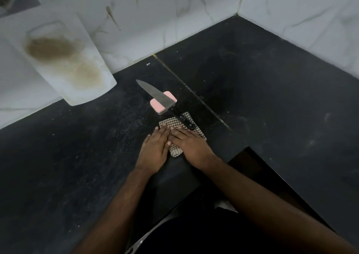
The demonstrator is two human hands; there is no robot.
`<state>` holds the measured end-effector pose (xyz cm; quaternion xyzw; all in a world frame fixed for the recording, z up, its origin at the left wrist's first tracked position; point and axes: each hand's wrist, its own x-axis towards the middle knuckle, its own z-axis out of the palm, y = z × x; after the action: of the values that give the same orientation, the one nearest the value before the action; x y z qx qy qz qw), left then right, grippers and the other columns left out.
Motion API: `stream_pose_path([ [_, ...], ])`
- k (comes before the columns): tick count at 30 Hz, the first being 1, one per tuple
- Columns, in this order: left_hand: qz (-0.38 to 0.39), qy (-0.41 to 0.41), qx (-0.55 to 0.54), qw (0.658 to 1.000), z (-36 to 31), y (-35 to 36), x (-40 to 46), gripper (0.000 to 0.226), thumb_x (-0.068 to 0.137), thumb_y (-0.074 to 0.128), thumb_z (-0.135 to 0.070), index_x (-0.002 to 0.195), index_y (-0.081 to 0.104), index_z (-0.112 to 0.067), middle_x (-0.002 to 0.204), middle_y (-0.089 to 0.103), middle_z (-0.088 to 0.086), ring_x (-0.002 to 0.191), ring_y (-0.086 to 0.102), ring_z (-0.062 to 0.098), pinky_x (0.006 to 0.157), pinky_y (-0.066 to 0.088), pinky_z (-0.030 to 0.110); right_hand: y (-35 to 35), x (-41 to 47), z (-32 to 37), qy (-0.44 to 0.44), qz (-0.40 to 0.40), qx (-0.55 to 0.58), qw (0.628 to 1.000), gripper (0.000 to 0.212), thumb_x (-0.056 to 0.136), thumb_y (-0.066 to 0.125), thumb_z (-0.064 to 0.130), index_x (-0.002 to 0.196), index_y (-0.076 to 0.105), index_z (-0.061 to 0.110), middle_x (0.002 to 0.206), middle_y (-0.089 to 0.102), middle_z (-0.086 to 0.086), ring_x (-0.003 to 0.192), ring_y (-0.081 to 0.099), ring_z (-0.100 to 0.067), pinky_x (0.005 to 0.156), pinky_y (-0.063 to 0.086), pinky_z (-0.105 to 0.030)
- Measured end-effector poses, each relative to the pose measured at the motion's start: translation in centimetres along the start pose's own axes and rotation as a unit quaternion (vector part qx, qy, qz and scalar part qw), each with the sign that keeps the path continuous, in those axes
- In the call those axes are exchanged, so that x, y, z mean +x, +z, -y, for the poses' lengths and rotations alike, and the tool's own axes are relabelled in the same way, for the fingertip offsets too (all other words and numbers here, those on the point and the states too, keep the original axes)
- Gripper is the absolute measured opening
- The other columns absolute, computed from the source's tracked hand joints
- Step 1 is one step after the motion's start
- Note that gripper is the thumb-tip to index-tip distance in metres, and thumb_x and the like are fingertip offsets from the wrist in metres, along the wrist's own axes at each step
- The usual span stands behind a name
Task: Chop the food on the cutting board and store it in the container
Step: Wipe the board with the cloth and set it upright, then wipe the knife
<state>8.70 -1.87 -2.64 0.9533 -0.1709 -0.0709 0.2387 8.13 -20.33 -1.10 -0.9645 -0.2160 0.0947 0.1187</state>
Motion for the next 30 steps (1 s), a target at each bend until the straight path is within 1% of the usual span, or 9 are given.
stream_pose_path([
  [3,0.013,0.040,0.027,0.999,-0.9,0.6,1.4,0.064,0.102,0.026,-0.049,0.161,0.030,-0.023,0.169,0.024,-0.005,0.157,0.013,0.017,0.126,0.013,0.046,-0.6,-1.6,-0.9,0.039,-0.007,0.009,0.999,0.074,0.091,-0.001,0.038,0.156,0.033,0.030,0.167,0.020,0.008,0.152,0.020,-0.015,0.123,0.010,-0.034],
  [6,0.025,0.079,0.031,0.996,-2.4,1.6,2.7,0.055,0.109,0.036,-0.038,0.162,0.027,-0.025,0.169,0.021,-0.007,0.158,0.007,0.016,0.126,0.005,0.041,-0.5,-3.2,-2.0,0.086,-0.009,0.012,0.996,0.076,0.090,-0.004,0.037,0.157,0.030,0.031,0.166,0.022,0.009,0.154,0.014,-0.017,0.123,0.009,-0.035],
  [9,0.021,0.112,0.037,0.993,-3.8,2.7,3.2,0.054,0.109,0.035,-0.038,0.161,0.028,-0.025,0.168,0.024,-0.006,0.158,0.009,0.015,0.126,0.001,0.037,-1.1,-4.7,-3.0,0.129,-0.001,0.010,0.992,0.056,0.104,0.019,0.027,0.159,0.022,0.032,0.168,0.014,0.007,0.155,0.009,-0.019,0.124,0.010,-0.037],
  [13,0.012,0.161,0.077,0.984,-4.9,3.6,3.0,0.056,0.108,0.031,-0.042,0.161,0.029,-0.025,0.167,0.029,-0.005,0.156,0.020,0.017,0.127,0.002,0.036,-1.0,-5.6,-3.9,0.153,0.035,0.020,0.987,0.065,0.101,0.041,0.018,0.161,0.017,0.028,0.169,0.011,0.000,0.154,0.014,-0.025,0.124,0.021,-0.046],
  [17,0.016,0.173,0.049,0.984,-5.8,4.2,1.7,0.059,0.103,0.023,-0.047,0.155,0.042,-0.026,0.164,0.036,-0.006,0.155,0.024,0.018,0.125,0.009,0.038,-1.8,-7.3,-2.7,0.165,0.064,0.042,0.983,0.065,0.100,0.047,0.008,0.160,0.023,0.019,0.168,0.015,-0.006,0.153,0.020,-0.025,0.124,0.020,-0.040],
  [19,0.012,0.178,0.031,0.984,-5.9,4.3,0.6,0.059,0.103,0.023,-0.047,0.153,0.045,-0.025,0.162,0.039,-0.007,0.156,0.020,0.015,0.124,0.007,0.035,-2.7,-8.4,-1.3,0.161,0.045,0.054,0.984,0.060,0.099,0.047,0.005,0.157,0.034,0.017,0.165,0.026,-0.006,0.148,0.033,-0.024,0.121,0.028,-0.036],
  [23,0.017,0.186,-0.021,0.982,-5.3,3.6,-2.1,0.056,0.103,0.024,-0.050,0.142,0.059,-0.029,0.155,0.049,-0.009,0.155,0.022,0.013,0.123,0.005,0.032,-4.7,-10.1,0.9,0.142,0.050,0.046,0.988,0.056,0.096,0.050,0.004,0.147,0.050,0.025,0.141,0.059,-0.002,0.122,0.060,-0.024,0.096,0.049,-0.033],
  [27,0.045,0.191,-0.074,0.978,-4.4,2.4,-6.3,0.053,0.106,0.028,-0.051,0.130,0.069,-0.029,0.142,0.062,-0.013,0.149,0.033,0.012,0.121,0.015,0.037,-5.7,-12.0,3.0,0.106,0.151,0.064,0.981,0.056,0.092,0.051,0.002,0.137,0.059,0.033,0.127,0.067,-0.002,0.116,0.062,-0.024,0.097,0.050,-0.036],
  [30,0.033,0.157,-0.145,0.976,-4.0,1.4,-9.0,0.058,0.106,0.027,-0.050,0.117,0.077,-0.022,0.120,0.074,-0.011,0.135,0.050,0.009,0.116,0.028,0.040,-6.7,-12.8,4.8,0.080,0.211,0.137,0.965,0.037,0.094,0.053,0.008,0.122,0.066,0.028,0.112,0.072,0.002,0.105,0.067,-0.019,0.091,0.052,-0.040],
])
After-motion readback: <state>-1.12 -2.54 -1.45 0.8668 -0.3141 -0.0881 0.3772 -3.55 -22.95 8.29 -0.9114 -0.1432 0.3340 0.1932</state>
